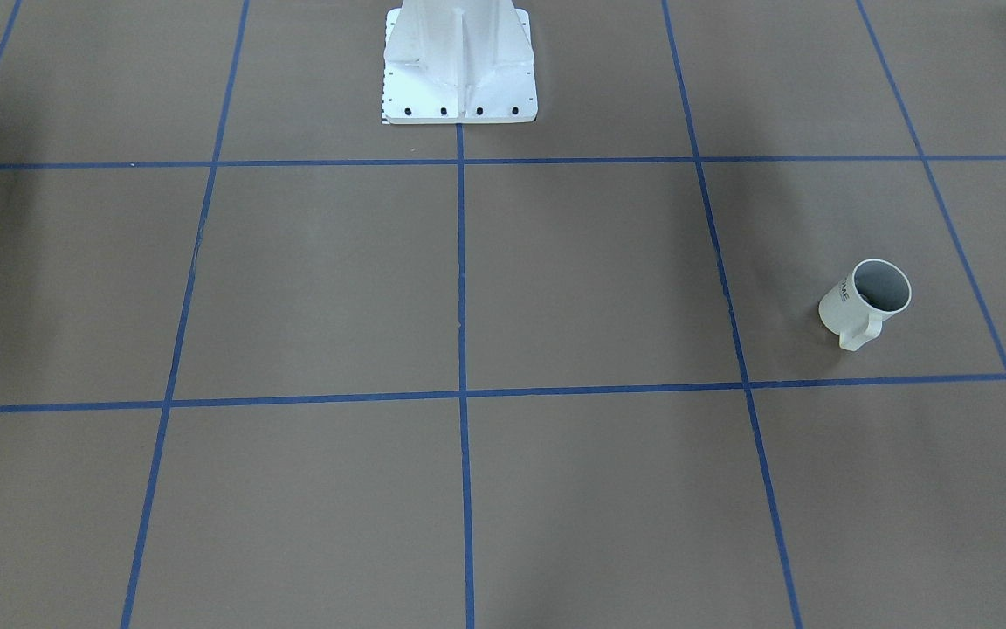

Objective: Left arm hands cup to right arm to dump lemon

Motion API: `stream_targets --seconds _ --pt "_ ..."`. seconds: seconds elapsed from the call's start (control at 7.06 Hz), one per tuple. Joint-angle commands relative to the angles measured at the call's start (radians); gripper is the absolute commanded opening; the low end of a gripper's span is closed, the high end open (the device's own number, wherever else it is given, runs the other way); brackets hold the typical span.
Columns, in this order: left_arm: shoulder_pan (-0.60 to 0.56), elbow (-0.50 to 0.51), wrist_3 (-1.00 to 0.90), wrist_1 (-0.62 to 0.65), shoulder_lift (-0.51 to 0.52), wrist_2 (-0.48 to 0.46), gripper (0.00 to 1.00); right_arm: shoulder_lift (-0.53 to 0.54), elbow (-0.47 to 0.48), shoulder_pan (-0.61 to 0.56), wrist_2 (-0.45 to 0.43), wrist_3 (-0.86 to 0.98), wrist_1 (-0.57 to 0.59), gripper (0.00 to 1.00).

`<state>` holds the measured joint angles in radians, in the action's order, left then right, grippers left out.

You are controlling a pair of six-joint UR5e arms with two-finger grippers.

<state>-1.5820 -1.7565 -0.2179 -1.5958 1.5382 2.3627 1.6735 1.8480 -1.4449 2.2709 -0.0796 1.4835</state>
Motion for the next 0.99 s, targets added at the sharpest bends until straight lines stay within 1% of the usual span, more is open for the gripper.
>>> stream_targets --seconds 0.0,0.14,0.28,0.42,0.57,0.71,0.85 --pt "0.004 0.015 0.040 -0.019 0.034 0.056 1.00 -0.023 -0.001 0.117 -0.004 -0.006 -0.153 1.00" --pt "0.005 0.049 0.038 -0.062 0.036 0.149 1.00 -0.062 -0.004 0.164 -0.002 -0.061 -0.184 1.00" --pt "0.046 0.055 0.048 -0.122 0.039 0.189 1.00 -0.114 0.008 0.193 -0.001 -0.165 -0.187 1.00" --pt "0.156 0.051 0.195 -0.141 0.039 0.190 1.00 -0.162 0.014 0.249 -0.005 -0.236 -0.186 1.00" --pt "0.224 0.058 0.386 -0.252 0.042 0.134 1.00 -0.190 0.020 0.288 -0.010 -0.282 -0.184 1.00" --pt "0.308 0.057 0.579 -0.364 0.037 0.013 1.00 -0.221 0.022 0.308 -0.013 -0.336 -0.184 1.00" --pt "0.400 0.058 0.707 -0.419 0.034 -0.079 1.00 -0.228 0.028 0.322 -0.014 -0.353 -0.184 1.00"
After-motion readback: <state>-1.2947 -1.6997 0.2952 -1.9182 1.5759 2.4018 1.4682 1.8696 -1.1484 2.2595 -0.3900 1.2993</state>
